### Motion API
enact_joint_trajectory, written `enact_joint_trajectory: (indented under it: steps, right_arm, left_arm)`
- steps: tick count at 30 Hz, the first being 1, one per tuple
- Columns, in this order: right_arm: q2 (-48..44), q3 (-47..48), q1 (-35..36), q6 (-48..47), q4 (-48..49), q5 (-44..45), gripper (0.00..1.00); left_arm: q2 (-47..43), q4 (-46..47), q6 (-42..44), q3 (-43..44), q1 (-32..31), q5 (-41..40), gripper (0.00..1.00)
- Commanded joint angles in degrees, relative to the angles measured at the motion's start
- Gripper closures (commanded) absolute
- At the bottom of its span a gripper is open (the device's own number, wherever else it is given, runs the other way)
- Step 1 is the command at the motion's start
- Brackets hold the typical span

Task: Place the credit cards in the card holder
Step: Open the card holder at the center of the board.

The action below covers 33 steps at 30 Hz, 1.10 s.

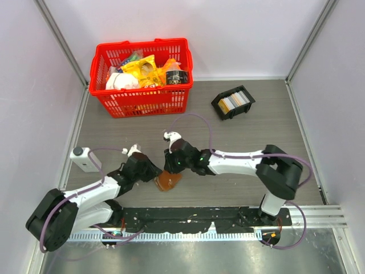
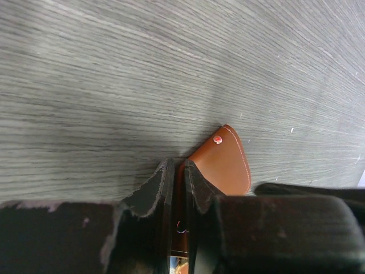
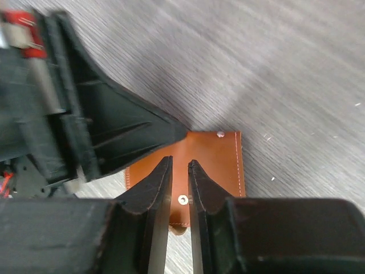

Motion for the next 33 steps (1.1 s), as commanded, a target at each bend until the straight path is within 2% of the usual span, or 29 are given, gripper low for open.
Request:
enact_joint_trajectory:
  steps: [1,9,11,15,18,21,25,29,30,33]
  right_arm:
    - [4.95,2.24,0.81,1.94,-4.37,-3.38,0.77]
    - [1.35,-5.84,4.33,0.02,-4.20,-8.47,0.78]
    - [1.35,-6.19,5.99,-1.21,-6.66,-6.04,0.78]
    - [0.82,-7.60,7.41,-2.44,-5.61,-6.64,0.78]
    - [2.48,-7.25,7.41,-2.10,-8.67,-2.00,0.78]
    - [5.29,-5.76,7.15,-0.69,-13.84,4.50,0.79]
    - [4.00,-4.70,6.10,-0.42,-17.48,11.64,0.79]
    - [-3.19,-5.67,3.55,-2.27,-13.62,6.47,0.73]
    - [-4.09,-5.67,2.93,-3.14,-12.65,5.33,0.69]
    - [-6.21,-3.83,0.39,-3.85,-12.37,3.12,0.68]
  left_arm:
    - [-2.12,-6.47,-1.54,-1.91,-0.31,-4.18,0.85]
    - [-3.09,-9.90,-1.89,-0.86,-0.22,-7.52,0.84]
    - [-2.92,-9.73,-2.06,-0.68,-0.31,-7.61,0.83]
    - [-1.95,-9.73,-2.24,-0.42,-0.22,-7.96,0.83]
    - [-1.60,-9.99,-2.15,-0.24,-0.22,-7.43,0.81]
    - [-2.47,-10.17,-1.36,-0.50,-0.22,-6.20,0.71]
    - [-5.46,-10.96,1.80,-0.94,-0.22,-3.66,0.65]
    - [-8.18,-11.05,6.19,-1.29,-0.40,0.12,0.66]
    - [-8.62,-12.09,7.24,-1.12,-0.31,-0.05,0.67]
    - [-9.33,-17.27,8.75,-0.16,-0.40,-1.71,0.69]
